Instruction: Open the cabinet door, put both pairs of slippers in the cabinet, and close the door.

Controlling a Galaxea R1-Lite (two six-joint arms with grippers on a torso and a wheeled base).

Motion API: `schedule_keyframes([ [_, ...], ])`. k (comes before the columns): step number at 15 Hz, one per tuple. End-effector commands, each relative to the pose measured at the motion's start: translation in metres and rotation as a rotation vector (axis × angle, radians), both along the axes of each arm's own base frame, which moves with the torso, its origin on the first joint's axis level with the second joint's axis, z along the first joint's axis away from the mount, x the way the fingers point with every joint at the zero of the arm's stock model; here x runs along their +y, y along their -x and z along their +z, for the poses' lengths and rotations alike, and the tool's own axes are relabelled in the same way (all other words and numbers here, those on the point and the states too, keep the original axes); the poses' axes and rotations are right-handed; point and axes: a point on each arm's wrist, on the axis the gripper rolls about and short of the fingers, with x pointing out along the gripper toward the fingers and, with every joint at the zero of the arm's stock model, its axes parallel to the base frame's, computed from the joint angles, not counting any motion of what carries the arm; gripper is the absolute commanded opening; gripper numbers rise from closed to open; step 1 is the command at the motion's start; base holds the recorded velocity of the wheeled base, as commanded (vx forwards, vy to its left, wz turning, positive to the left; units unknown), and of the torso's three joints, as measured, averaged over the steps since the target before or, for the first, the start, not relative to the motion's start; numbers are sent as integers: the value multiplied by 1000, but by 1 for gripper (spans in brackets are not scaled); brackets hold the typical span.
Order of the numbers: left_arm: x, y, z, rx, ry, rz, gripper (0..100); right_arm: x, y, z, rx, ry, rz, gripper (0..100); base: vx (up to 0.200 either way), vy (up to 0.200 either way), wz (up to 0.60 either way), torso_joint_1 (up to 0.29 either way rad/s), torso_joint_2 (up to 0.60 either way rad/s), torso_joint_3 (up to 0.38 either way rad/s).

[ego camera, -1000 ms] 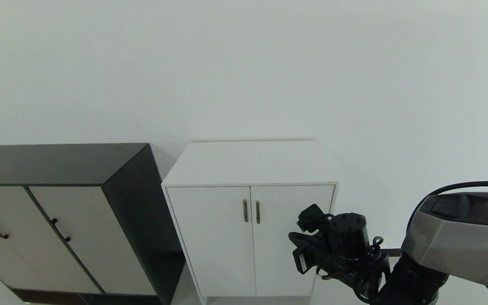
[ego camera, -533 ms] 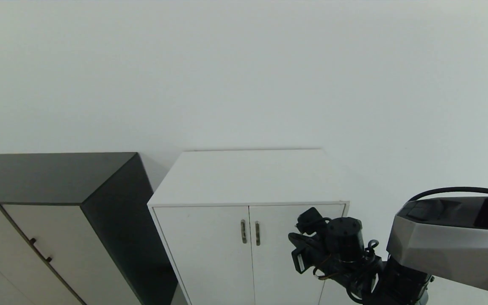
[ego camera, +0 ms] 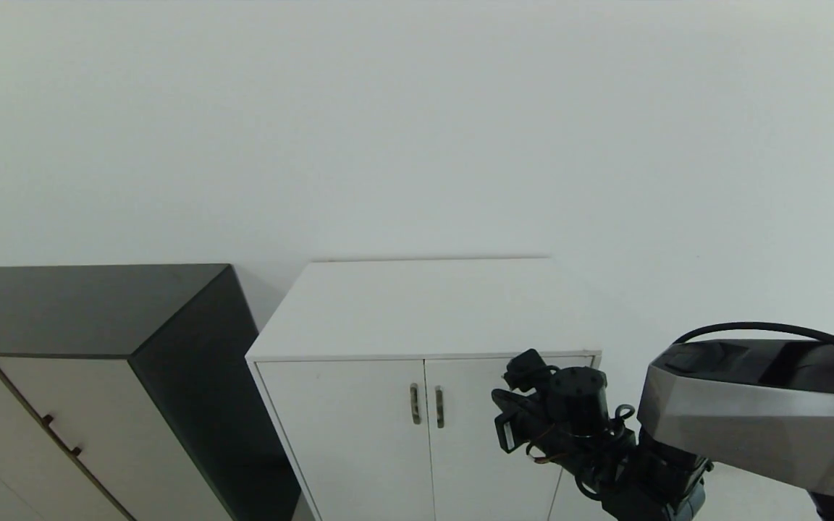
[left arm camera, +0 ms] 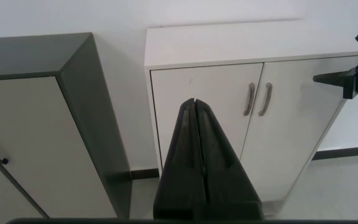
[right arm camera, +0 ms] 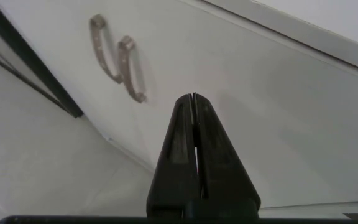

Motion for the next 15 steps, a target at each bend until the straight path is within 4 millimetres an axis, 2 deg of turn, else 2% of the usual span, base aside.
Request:
schedule_keyframes([
  [1,0,0,0,1,0,0,0,0,-6,-8,6,-1,-11,0,0,0,0,0,0,0],
  [15,0,0,0,1,0,0,0,0,-31,-18,-12,-33,-52,0,0,0,0,0,0,0],
])
